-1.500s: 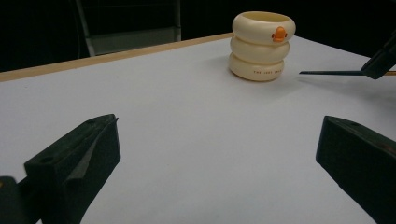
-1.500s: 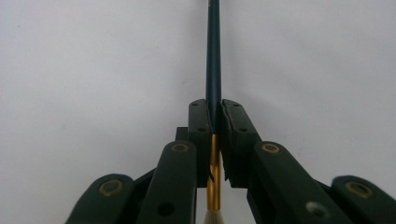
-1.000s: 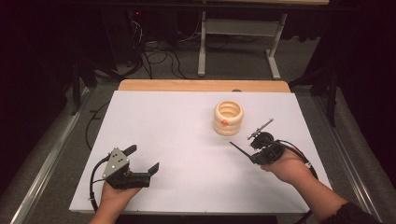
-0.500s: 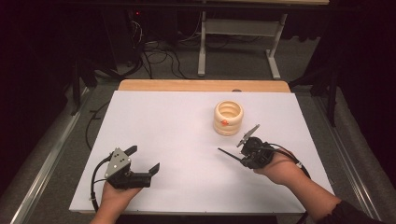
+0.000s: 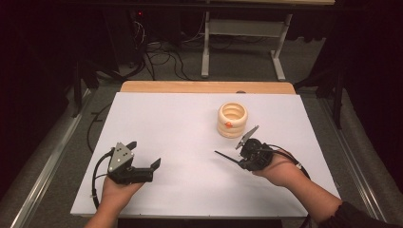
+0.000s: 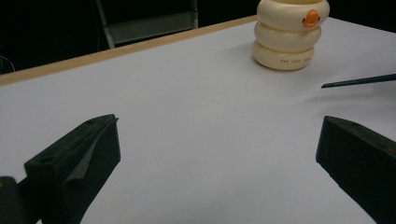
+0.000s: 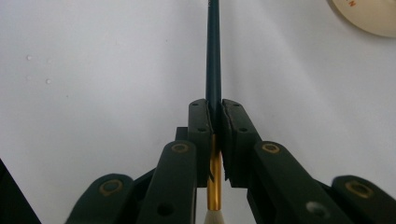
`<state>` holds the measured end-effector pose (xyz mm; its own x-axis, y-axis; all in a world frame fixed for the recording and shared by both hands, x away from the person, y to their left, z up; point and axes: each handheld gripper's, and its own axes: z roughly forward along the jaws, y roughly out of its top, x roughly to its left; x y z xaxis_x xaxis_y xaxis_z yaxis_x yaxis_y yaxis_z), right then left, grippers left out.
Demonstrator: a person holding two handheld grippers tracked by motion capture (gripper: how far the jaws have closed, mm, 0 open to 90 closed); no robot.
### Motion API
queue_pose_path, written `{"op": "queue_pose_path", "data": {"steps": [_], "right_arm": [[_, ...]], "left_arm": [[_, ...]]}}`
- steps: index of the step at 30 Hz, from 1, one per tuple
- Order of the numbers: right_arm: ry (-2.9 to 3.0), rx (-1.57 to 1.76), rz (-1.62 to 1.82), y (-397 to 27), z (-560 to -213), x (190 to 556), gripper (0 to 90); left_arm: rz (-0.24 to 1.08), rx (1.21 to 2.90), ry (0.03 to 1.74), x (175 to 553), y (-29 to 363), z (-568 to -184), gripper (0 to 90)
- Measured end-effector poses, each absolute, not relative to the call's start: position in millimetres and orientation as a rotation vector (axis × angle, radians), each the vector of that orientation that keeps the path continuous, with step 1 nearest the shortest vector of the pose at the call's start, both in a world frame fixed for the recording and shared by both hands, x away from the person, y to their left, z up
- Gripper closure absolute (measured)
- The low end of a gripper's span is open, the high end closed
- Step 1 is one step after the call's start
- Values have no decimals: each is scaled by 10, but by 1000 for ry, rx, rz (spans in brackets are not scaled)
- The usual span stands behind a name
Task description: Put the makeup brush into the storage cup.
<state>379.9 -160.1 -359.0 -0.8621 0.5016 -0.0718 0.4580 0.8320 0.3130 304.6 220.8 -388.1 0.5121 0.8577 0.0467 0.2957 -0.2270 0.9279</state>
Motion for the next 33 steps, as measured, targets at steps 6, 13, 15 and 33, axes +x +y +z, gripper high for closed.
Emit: {"op": "queue_pose_path", "data": {"steps": [6,13,15,33], "right_arm": [[2875,738,451,-1546,-3571,3815,856],[2882,711,449,-1479,-3508,3826,856],[2881,710,445,-1467,-3491,3827,856],[2891,691,443,-1437,-3451,3797,856]], "left_arm": [[748,1777,951,3206,2121,-3744,6],[728,1709,959,3399,1954,-3702,12],[716,1700,961,3452,1904,-3728,12],[733,1802,848,3406,1684,-3928,14]]}}
